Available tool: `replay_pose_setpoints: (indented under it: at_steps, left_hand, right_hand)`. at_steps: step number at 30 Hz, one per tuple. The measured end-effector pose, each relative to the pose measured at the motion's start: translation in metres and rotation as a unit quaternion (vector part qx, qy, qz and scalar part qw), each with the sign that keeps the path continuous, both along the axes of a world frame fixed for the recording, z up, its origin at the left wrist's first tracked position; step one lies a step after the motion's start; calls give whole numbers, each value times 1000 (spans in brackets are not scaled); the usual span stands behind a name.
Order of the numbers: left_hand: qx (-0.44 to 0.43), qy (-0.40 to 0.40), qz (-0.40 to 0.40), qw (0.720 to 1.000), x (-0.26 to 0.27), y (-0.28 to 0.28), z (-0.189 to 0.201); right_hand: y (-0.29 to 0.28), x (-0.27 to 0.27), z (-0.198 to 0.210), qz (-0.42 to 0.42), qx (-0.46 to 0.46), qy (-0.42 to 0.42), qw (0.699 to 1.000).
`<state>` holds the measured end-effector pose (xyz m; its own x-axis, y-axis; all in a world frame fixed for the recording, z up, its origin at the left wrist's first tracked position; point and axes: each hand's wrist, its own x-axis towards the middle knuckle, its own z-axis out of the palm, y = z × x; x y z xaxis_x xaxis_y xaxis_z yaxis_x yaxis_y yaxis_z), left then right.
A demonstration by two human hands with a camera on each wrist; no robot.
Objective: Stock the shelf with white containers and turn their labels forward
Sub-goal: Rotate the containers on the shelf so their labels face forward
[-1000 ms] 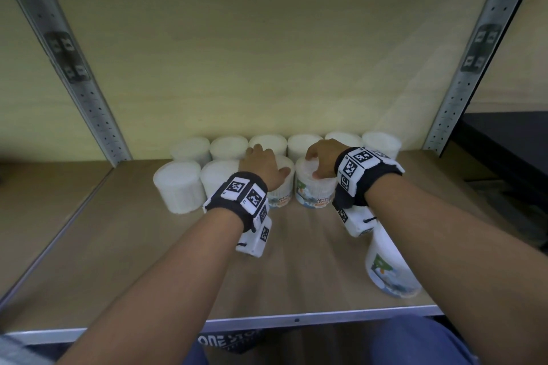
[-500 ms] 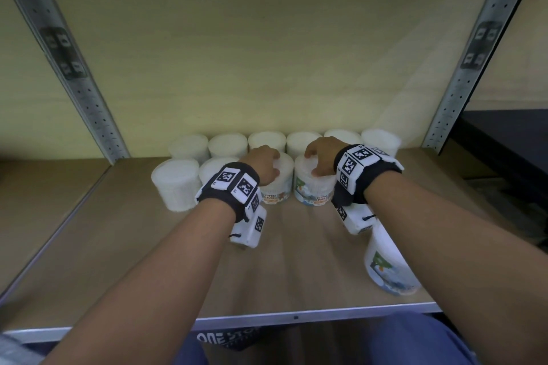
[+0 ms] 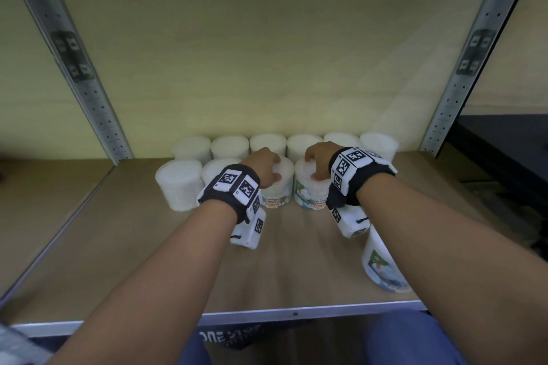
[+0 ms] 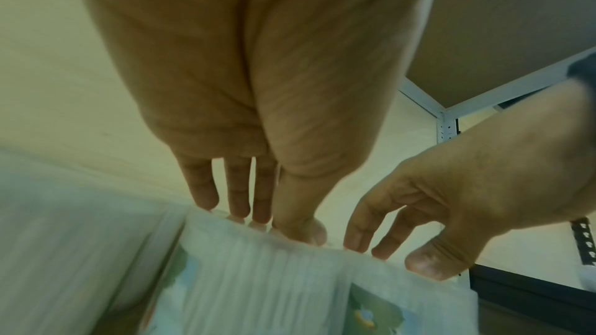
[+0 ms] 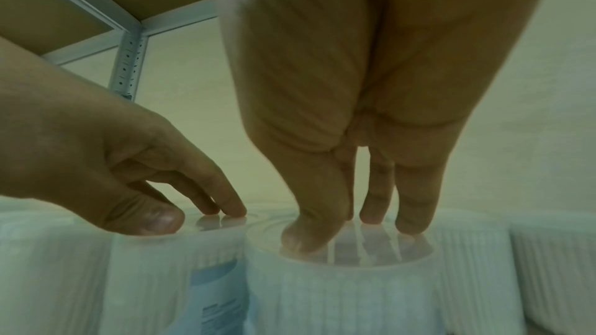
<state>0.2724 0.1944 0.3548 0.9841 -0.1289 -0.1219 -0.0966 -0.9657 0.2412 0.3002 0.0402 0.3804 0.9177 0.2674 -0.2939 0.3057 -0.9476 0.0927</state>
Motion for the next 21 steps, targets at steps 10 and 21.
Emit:
replay_pose_setpoints:
  at_steps: [10,21]
  left_hand:
    - [6,1,-9,1000,-55,1,2]
    - [-8,-6,-24,1000,-127,3,-1]
  right_hand:
    - [-1,-51,7,13,29,20,999]
    - [-23,-119,-6,60,72,-19,995]
